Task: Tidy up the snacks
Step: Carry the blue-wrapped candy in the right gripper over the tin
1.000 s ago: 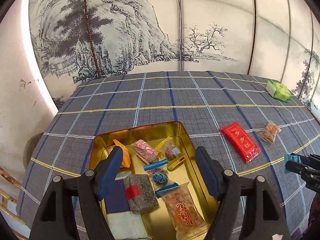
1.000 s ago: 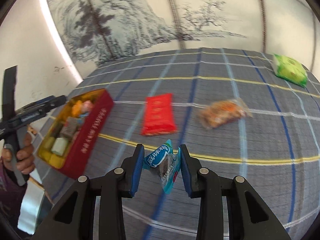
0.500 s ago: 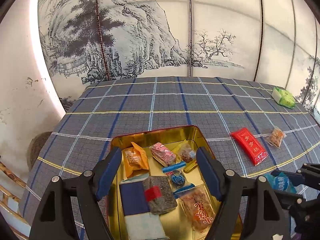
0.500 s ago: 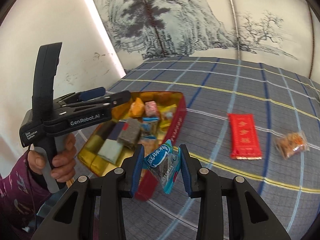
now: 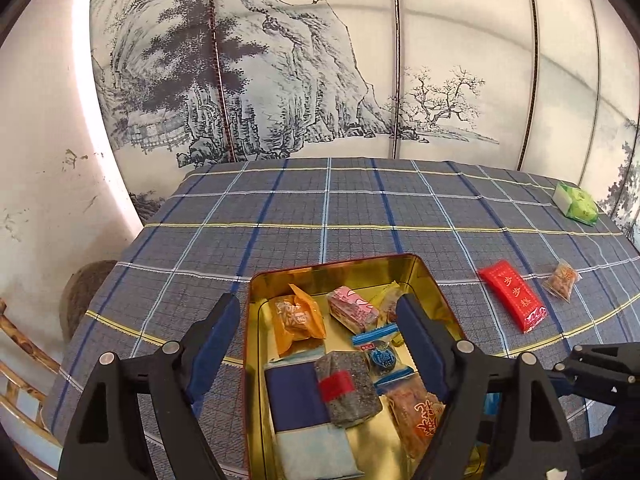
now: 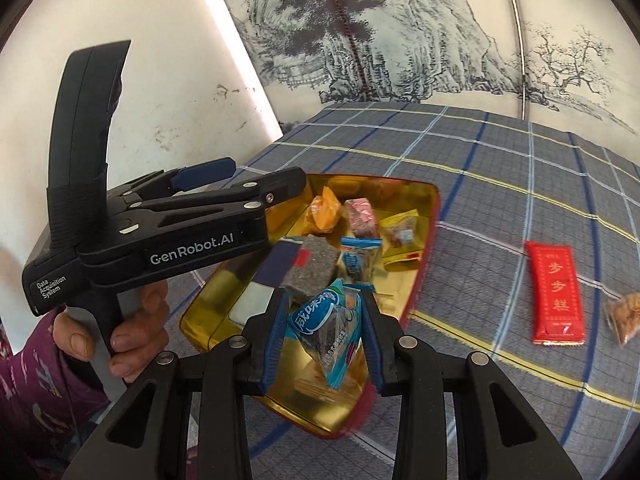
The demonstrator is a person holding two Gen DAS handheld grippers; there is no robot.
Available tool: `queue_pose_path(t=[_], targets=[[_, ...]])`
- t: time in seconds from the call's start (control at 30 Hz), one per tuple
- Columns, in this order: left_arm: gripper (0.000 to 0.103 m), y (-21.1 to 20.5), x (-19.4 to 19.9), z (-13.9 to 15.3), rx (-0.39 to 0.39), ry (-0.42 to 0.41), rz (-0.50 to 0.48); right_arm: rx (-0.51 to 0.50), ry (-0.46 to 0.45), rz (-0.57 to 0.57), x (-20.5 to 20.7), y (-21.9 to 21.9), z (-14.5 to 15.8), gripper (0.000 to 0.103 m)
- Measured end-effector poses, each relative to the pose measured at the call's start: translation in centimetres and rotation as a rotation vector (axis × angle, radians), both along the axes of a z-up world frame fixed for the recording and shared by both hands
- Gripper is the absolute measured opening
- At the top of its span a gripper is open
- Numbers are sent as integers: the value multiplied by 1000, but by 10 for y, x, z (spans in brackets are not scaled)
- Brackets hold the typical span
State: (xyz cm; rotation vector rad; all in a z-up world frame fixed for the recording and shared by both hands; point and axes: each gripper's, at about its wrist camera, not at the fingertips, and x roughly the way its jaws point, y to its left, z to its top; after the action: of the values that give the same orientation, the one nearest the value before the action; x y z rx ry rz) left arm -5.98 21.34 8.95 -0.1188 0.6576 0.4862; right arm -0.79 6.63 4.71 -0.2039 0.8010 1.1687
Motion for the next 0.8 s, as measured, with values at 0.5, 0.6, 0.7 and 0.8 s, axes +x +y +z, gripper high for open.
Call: queue_pose_path(t=[0.5,0.6,0.7,0.8], targets=[[78,20,-15,-4,-13,-12,34,-55,5,37,-4,49,-23,36],[78,25,-17,-5,-14,-13,40,-65,7,40,-3,56,-27,36],[78,28,-19,-6,-18,-15,45,-75,5,45,-3,61,-30,36],[78,31,-20,-7,-21,-17,49,-79,5,48,-4,65,-32,36]])
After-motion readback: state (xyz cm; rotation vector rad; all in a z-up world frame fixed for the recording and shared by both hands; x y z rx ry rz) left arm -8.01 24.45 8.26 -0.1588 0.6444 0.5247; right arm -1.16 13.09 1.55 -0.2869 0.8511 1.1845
